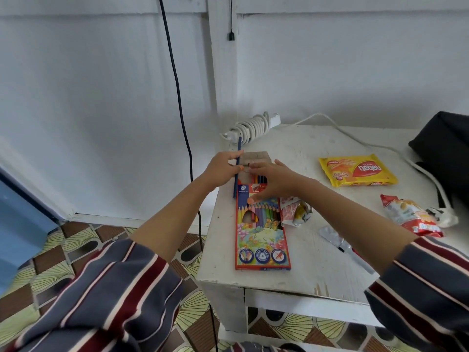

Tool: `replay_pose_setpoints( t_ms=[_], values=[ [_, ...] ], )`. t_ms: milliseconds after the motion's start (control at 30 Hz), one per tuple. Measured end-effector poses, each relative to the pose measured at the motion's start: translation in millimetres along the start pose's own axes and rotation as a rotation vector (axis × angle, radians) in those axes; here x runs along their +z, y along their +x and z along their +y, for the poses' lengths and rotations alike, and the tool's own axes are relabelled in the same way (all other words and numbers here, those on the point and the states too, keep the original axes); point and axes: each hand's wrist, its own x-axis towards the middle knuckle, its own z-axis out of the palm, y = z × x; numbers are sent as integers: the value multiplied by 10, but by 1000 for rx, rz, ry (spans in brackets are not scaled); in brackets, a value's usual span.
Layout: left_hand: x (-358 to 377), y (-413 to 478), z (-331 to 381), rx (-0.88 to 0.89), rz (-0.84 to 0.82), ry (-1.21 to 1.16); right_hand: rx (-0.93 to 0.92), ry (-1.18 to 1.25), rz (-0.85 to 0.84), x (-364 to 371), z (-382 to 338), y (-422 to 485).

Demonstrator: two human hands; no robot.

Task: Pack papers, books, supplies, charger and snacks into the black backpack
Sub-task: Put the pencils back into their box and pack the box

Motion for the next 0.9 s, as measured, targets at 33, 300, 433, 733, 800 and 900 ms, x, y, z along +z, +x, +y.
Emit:
replay_pose_setpoints(
  t_ms=[33, 300, 433, 733, 800, 900],
  values=[
    [-4, 4, 8, -5, 6, -1, -19, 2, 27, 5, -7, -1],
    [-39, 53, 125, 41, 58, 40, 38, 85, -25, -4, -44, -27],
    [-8, 92, 186, 55, 168, 43, 36, 188, -33, 11, -44, 4],
    [115, 206, 177, 89, 295, 76, 91, 110, -43, 78, 14, 34],
    [141, 211, 154, 82, 282, 107, 89, 108, -39, 94, 30, 54],
    [153, 199, 140, 68, 235, 160, 79, 116, -38, 105, 38, 65]
  ],
)
